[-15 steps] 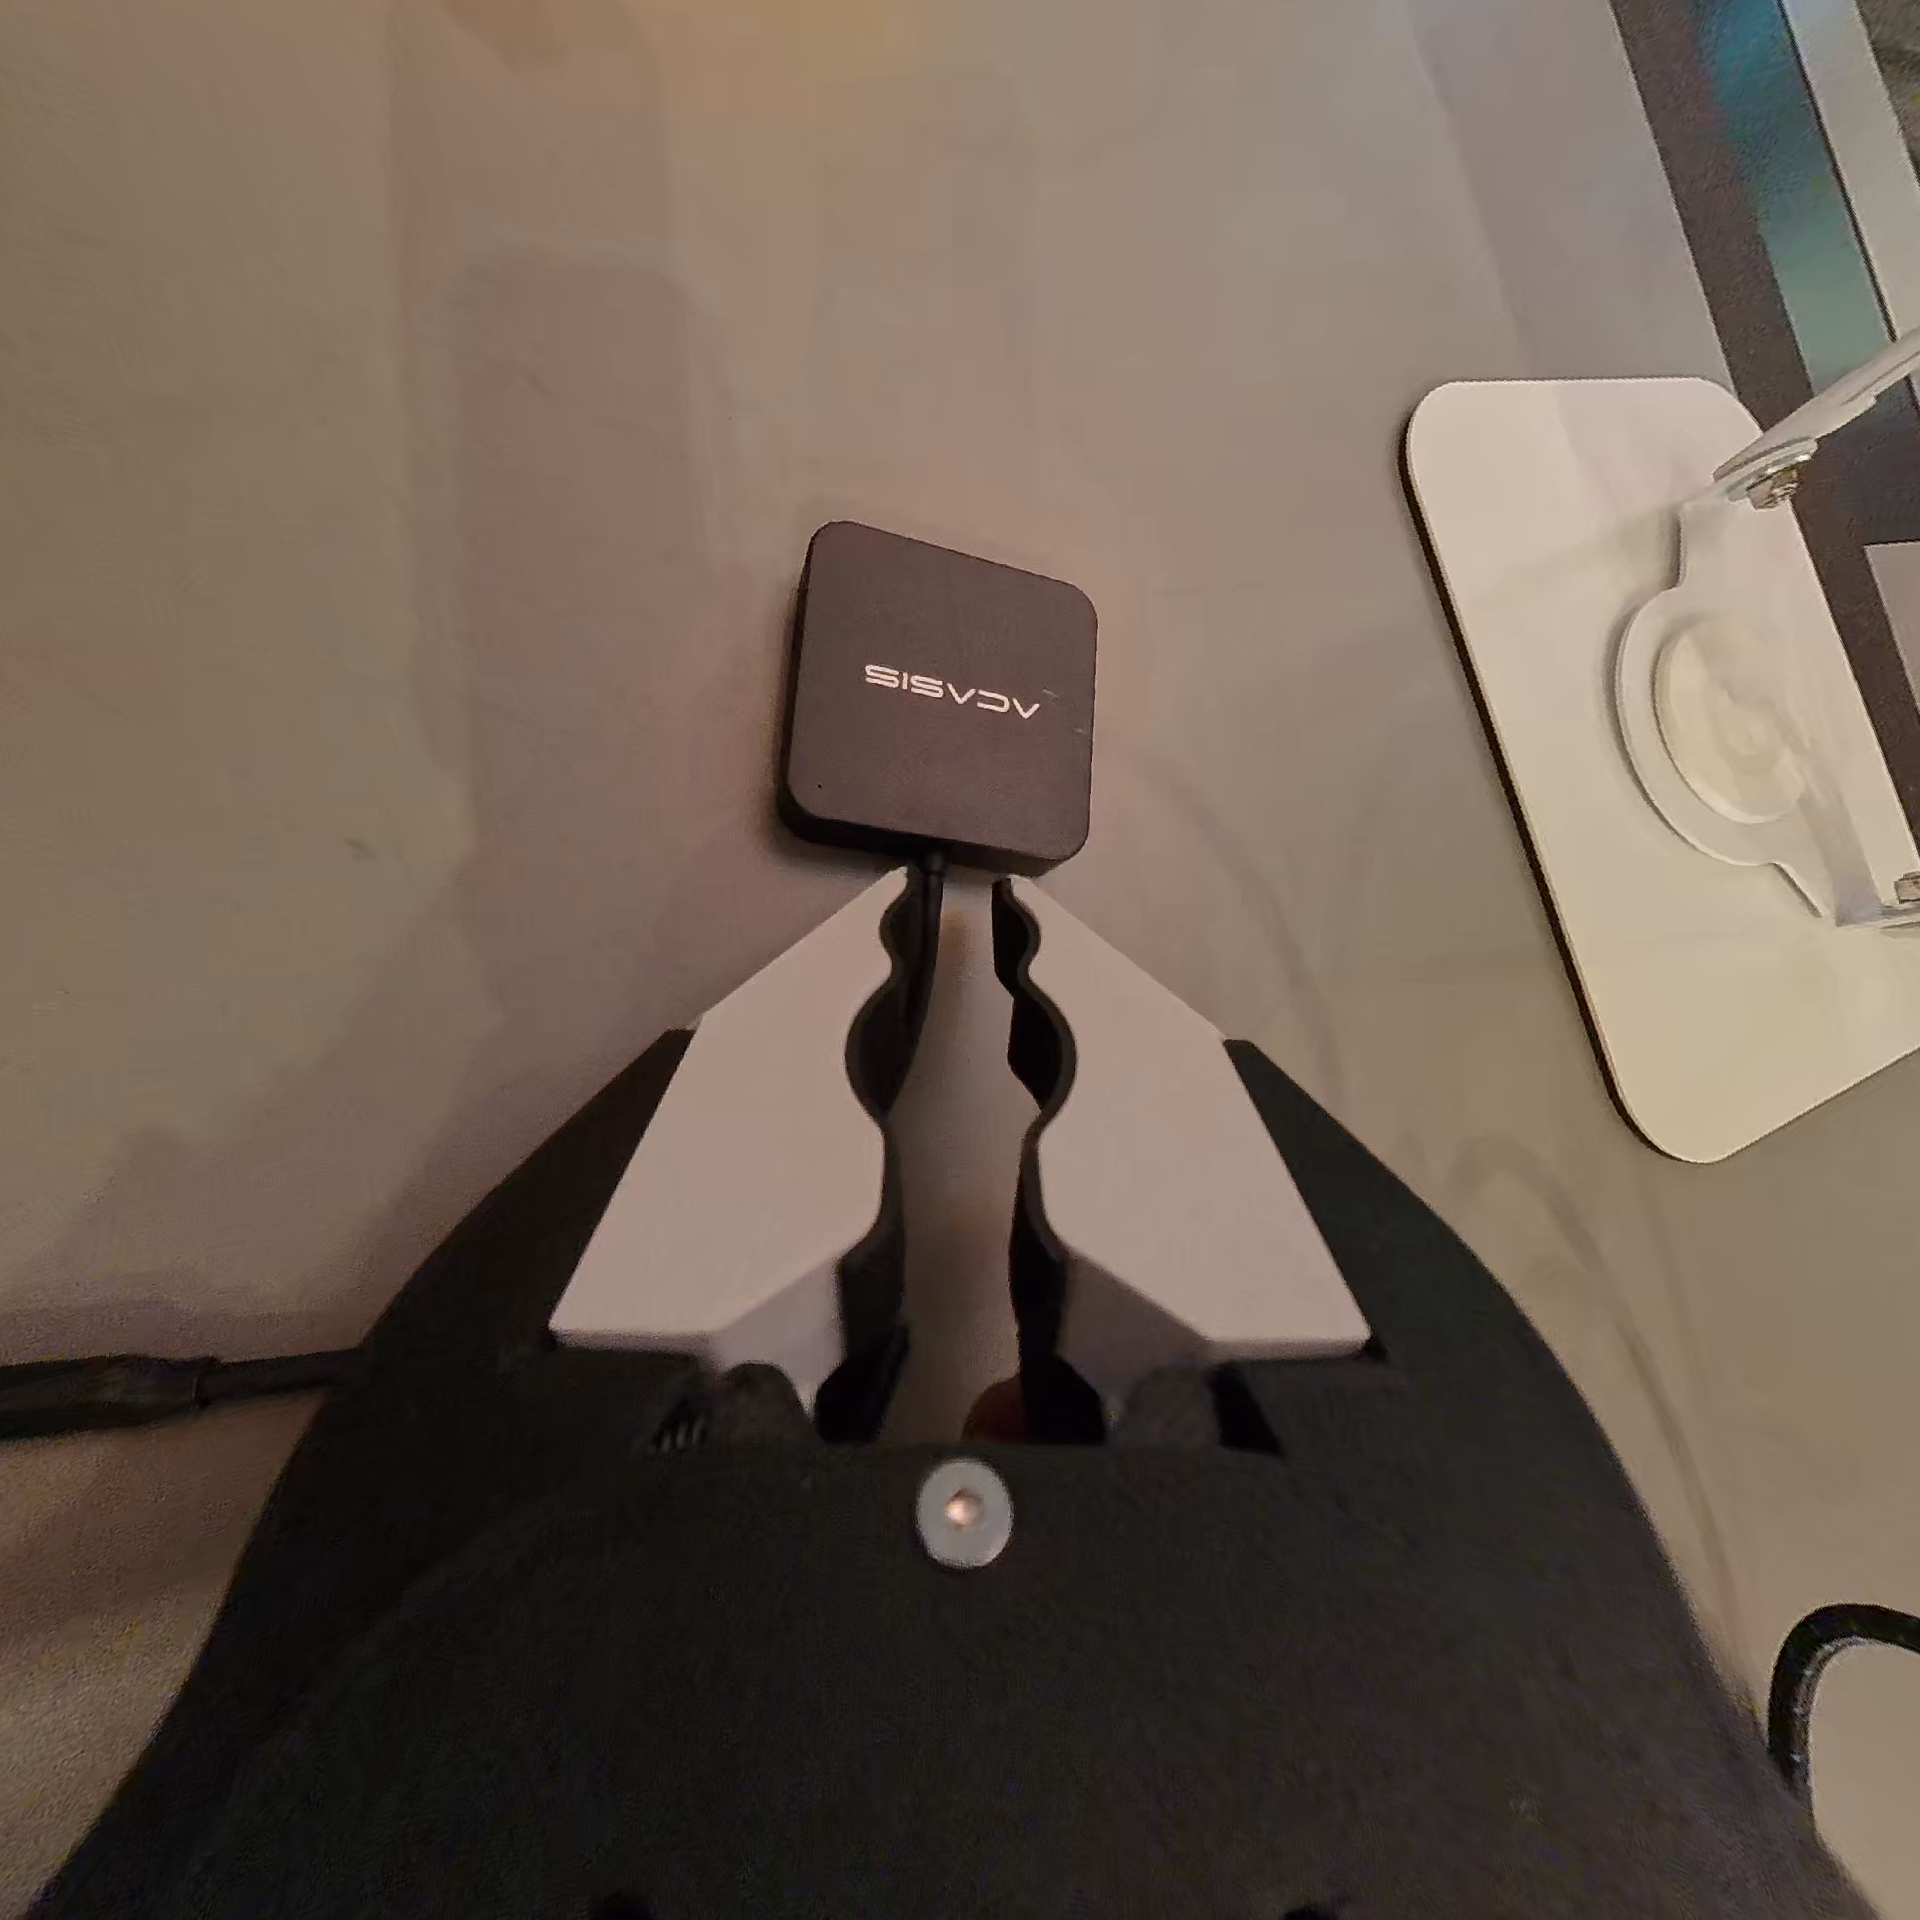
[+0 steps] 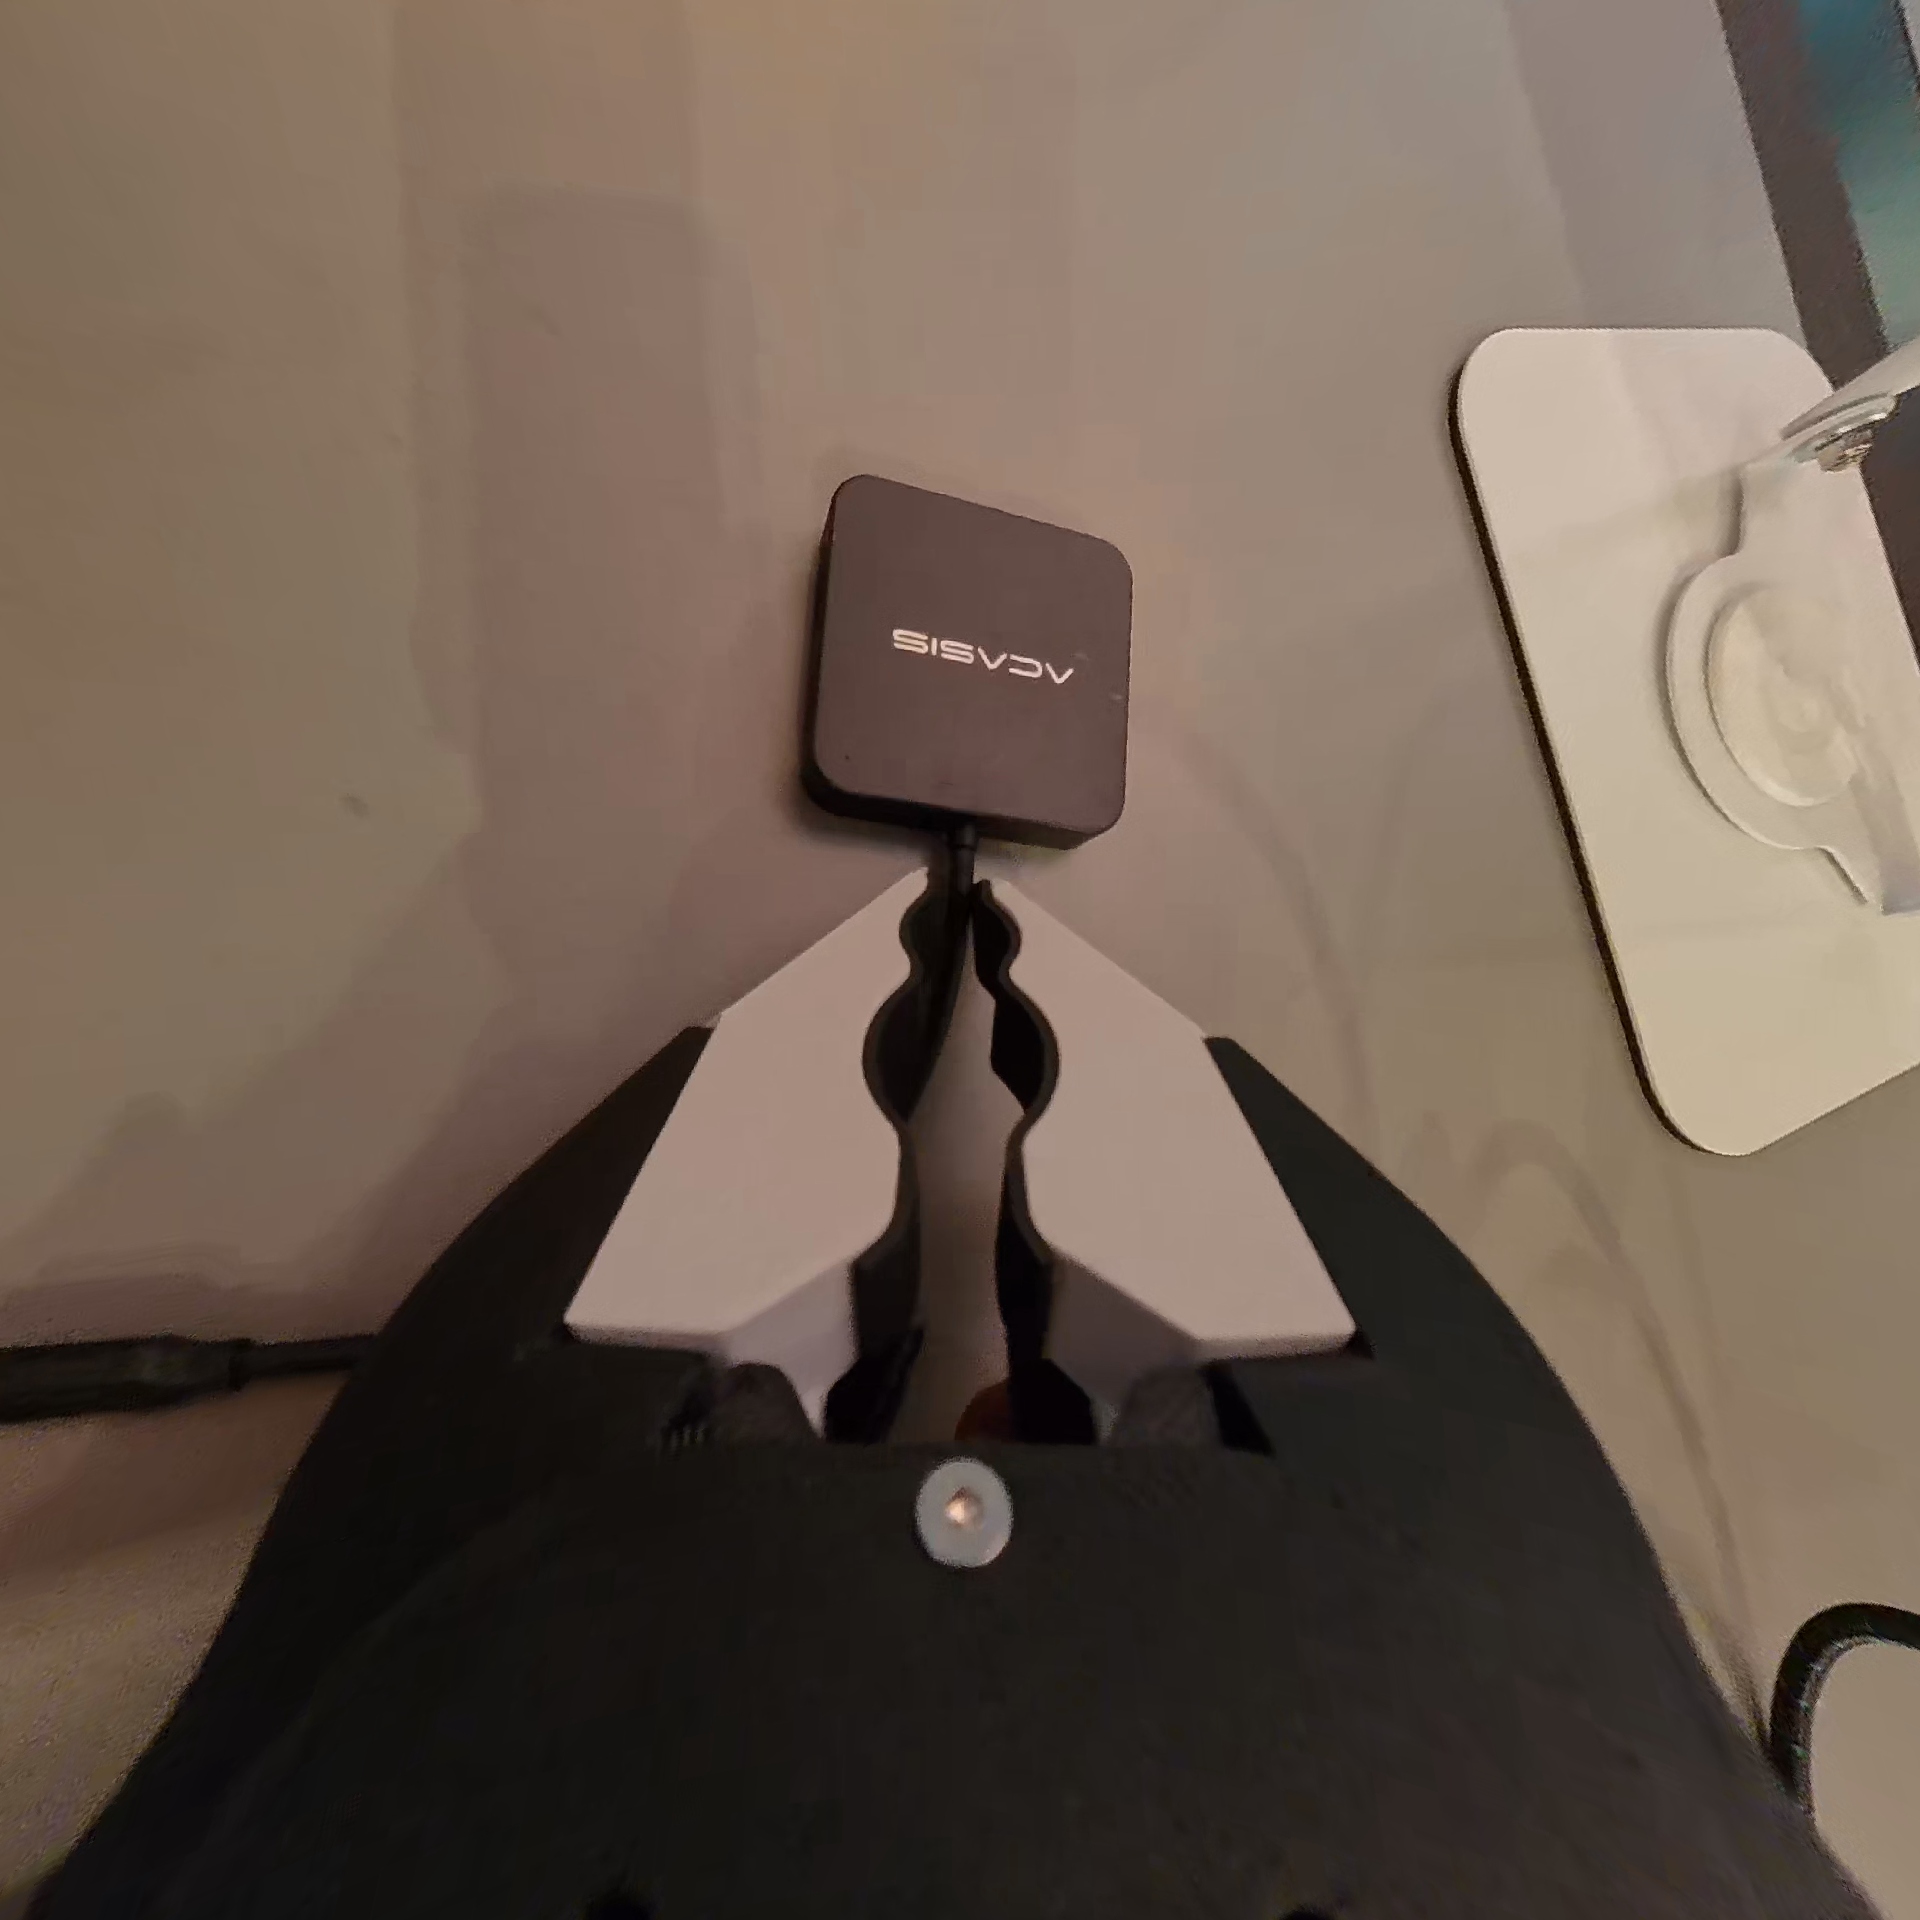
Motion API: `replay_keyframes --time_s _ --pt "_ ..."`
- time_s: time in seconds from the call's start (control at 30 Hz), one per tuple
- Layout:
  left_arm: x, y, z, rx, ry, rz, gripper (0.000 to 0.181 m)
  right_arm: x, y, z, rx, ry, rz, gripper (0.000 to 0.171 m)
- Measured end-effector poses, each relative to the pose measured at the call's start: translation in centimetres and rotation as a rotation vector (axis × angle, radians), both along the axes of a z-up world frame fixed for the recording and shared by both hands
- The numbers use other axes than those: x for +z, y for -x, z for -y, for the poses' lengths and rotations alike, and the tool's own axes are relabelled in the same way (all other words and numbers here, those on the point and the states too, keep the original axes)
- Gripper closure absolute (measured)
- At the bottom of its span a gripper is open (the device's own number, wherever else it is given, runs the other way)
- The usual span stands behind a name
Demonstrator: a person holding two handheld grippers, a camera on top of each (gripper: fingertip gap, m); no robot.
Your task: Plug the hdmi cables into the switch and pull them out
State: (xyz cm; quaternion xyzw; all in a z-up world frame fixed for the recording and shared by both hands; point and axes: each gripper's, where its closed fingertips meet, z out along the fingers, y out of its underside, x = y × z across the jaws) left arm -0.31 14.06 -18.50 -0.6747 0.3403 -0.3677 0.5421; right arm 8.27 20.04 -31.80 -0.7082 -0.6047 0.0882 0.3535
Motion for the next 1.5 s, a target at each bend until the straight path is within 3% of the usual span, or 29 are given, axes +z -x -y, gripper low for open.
replay_keyframes --time_s 0.33,0.53,0.63,0.93,1.13,1.23,1.33,1.5 --pt "-0.2 -0.1 -0.1 -0.003 0.002 -0.004 0.162 -0.1 0.6 1.7 0.046 0.072 -0.005 0.168" --pt "-0.2 0.0 -0.1 -0.007 0.002 -0.001 0.161 1.1 1.2 2.4 0.081 0.083 -0.071 0.153" --pt "-0.1 0.1 -0.1 -0.009 0.001 0.003 0.162 -0.1 0.4 2.6 0.077 0.106 0.0 0.168" --pt "-0.2 0.4 -0.2 -0.003 -0.002 0.001 0.161 -0.2 1.1 4.0 0.131 0.141 0.008 0.168" --pt "-0.4 0.4 0.0 -0.009 -0.001 -0.006 0.161 1.2 1.9 3.8 0.164 0.07 -0.056 0.145" --pt "-0.4 0.4 0.2 -0.014 -0.006 -0.007 0.161 1.5 2.6 3.6 0.2 0.006 -0.057 0.116" --pt "-0.4 0.4 0.2 -0.015 -0.005 -0.006 0.161 1.3 3.7 4.0 0.25 -0.025 -0.049 0.103" --pt "-0.3 0.4 0.2 -0.016 -0.008 -0.005 0.161 0.5 4.5 3.4 0.222 0.001 -0.032 0.13"
